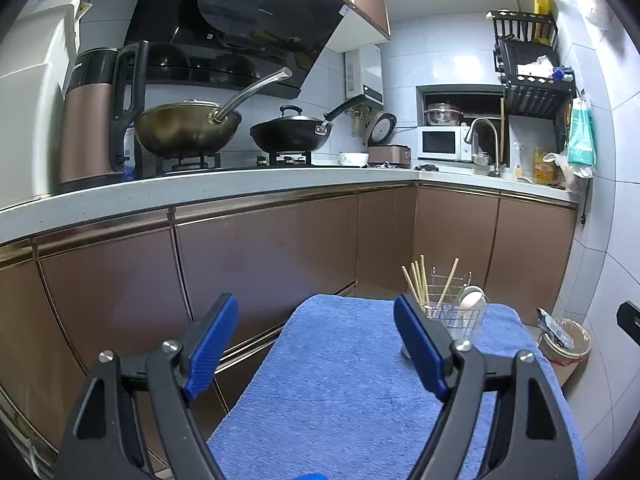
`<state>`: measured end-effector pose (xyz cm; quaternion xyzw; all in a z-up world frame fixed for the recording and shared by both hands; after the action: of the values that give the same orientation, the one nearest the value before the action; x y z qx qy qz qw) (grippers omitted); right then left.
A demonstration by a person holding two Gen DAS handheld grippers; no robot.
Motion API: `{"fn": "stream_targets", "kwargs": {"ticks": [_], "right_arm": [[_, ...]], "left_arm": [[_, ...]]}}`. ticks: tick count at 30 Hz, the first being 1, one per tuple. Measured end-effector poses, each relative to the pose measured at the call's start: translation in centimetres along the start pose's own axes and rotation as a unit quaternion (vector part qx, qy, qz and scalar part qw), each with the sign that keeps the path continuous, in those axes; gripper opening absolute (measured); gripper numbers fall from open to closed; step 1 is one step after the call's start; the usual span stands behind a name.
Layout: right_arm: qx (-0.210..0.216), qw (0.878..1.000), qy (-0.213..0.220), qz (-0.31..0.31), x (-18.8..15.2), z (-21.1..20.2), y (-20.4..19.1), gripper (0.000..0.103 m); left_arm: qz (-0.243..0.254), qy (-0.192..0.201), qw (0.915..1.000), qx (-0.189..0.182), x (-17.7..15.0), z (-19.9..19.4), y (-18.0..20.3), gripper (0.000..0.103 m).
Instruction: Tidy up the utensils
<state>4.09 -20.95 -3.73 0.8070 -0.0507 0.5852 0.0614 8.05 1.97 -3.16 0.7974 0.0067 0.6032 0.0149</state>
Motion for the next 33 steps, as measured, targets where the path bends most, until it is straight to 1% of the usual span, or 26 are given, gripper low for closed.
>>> {"fn": "stream_targets", "kwargs": {"ticks": [19,33], "right_arm": [[0.0,1.0,-0.007,-0.003,-0.4,0.5,-0.2,0.102],[-0.005,1.0,-0.004,-0.003,-0.3,0.3,-0.3,0.102]], "left_arm": [[0.0,0.01,0.9999,-0.009,-0.1,-0.3,0.7,0.079],[-0.004,0.007,0.9999,-0.01,0.1,-0.8,1.1,0.079]]}}
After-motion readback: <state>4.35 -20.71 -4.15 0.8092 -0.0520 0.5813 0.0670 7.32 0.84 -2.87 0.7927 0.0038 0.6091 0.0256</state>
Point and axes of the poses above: each gripper's, at about its wrist camera, not at the fingertips, and z roughly the way its jaws point, y to its right, x to its top, the point moved 2 cm from there along z, roughly the way its jaws point, and after that the axes turned 3 degrees about -z, right-handed, at the moved point
